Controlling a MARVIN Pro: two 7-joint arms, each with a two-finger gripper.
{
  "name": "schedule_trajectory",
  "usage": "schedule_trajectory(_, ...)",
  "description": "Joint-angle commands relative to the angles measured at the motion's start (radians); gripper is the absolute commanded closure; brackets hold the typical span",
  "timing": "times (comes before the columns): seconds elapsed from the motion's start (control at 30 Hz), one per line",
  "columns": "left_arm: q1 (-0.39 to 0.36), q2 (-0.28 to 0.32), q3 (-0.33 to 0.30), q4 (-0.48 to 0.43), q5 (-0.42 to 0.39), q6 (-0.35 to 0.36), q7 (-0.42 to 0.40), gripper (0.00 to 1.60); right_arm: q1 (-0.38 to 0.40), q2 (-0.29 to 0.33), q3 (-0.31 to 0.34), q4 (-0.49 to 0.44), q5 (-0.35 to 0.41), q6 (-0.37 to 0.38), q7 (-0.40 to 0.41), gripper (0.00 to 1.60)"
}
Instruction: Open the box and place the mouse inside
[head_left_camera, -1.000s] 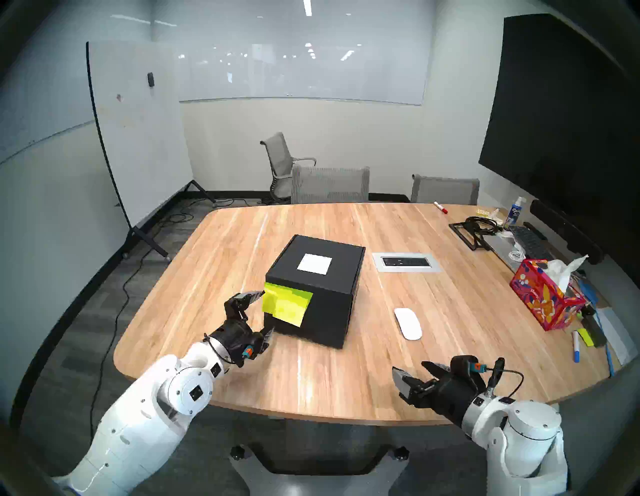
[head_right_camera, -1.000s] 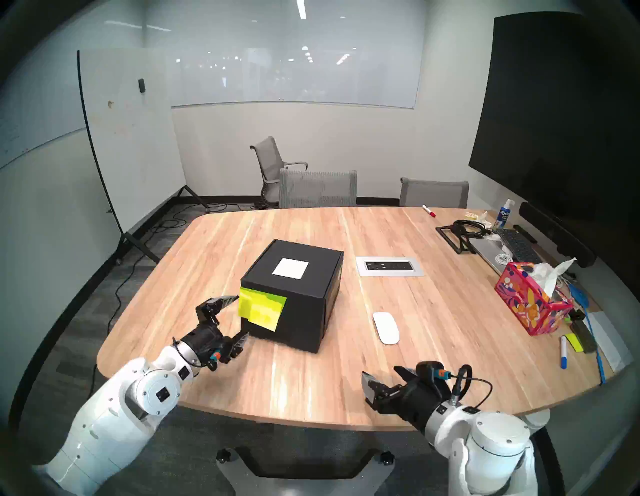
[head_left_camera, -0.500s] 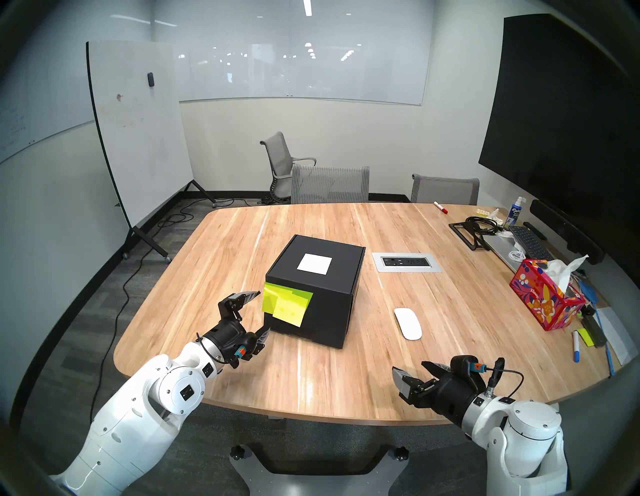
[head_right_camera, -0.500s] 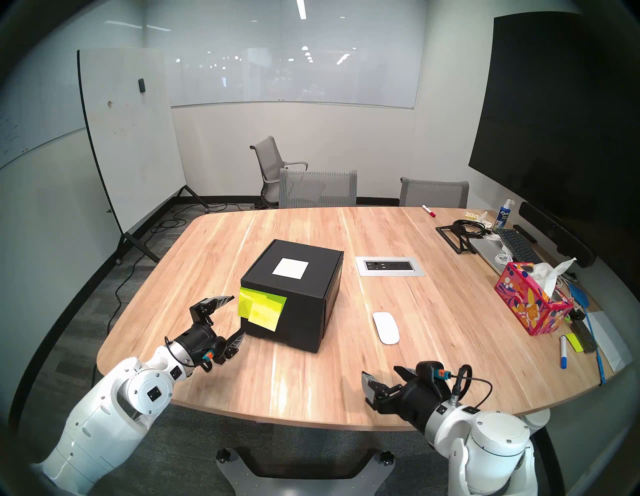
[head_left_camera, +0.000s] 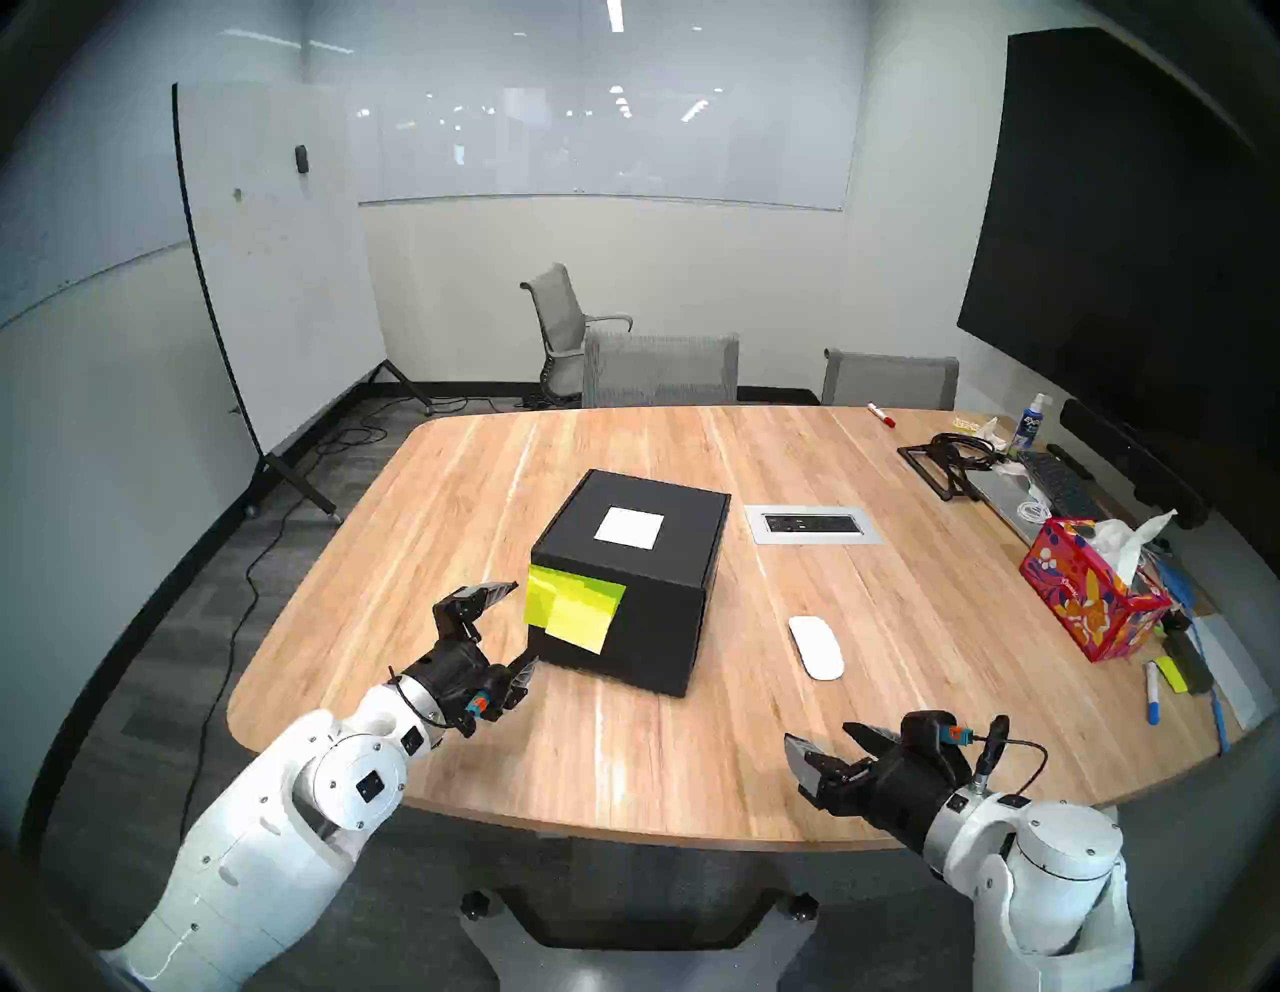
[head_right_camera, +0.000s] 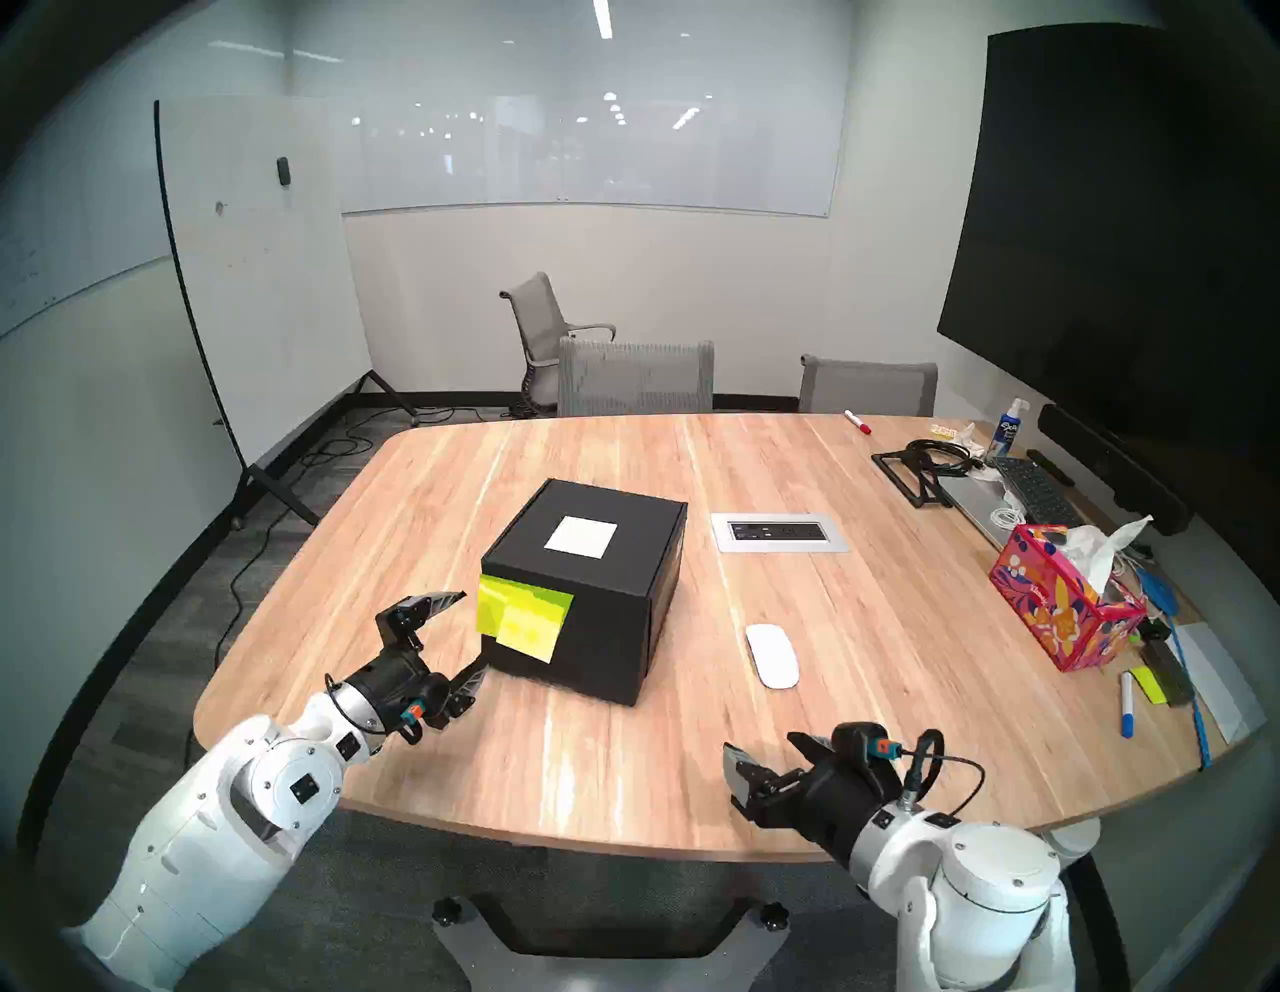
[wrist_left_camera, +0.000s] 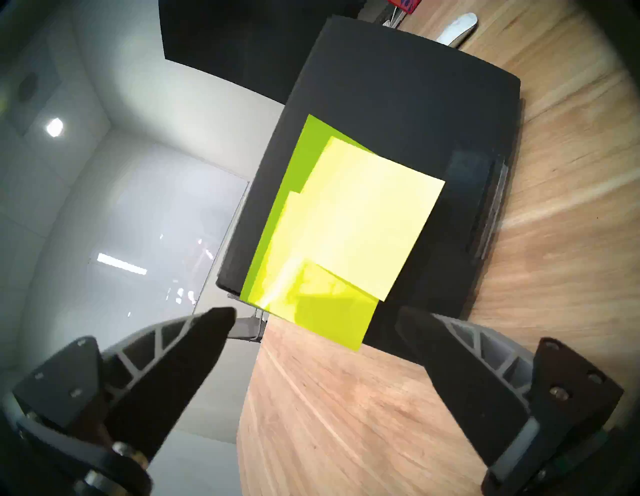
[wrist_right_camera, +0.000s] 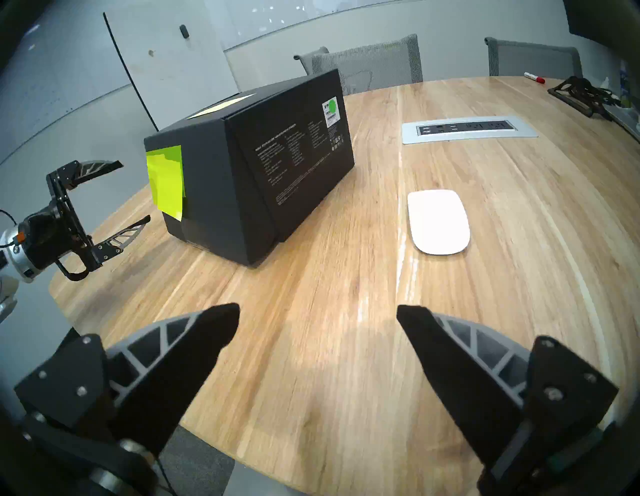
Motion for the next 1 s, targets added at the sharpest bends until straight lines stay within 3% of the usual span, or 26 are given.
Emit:
schedule_trajectory(0.0, -0.005, -0.003, -0.006, -0.022, -0.001, -0.002, 0.010, 0.00, 0.004, 0.002, 0.003, -0.024, -0.001, -0.004, -0.001, 0.00)
schedule_trajectory(0.97, -0.006, -0.003, -0.005, -0.022, -0.002, -0.001, 0.010, 0.00, 0.004, 0.000, 0.004, -0.024, -0.004, -0.004, 0.002, 0.00)
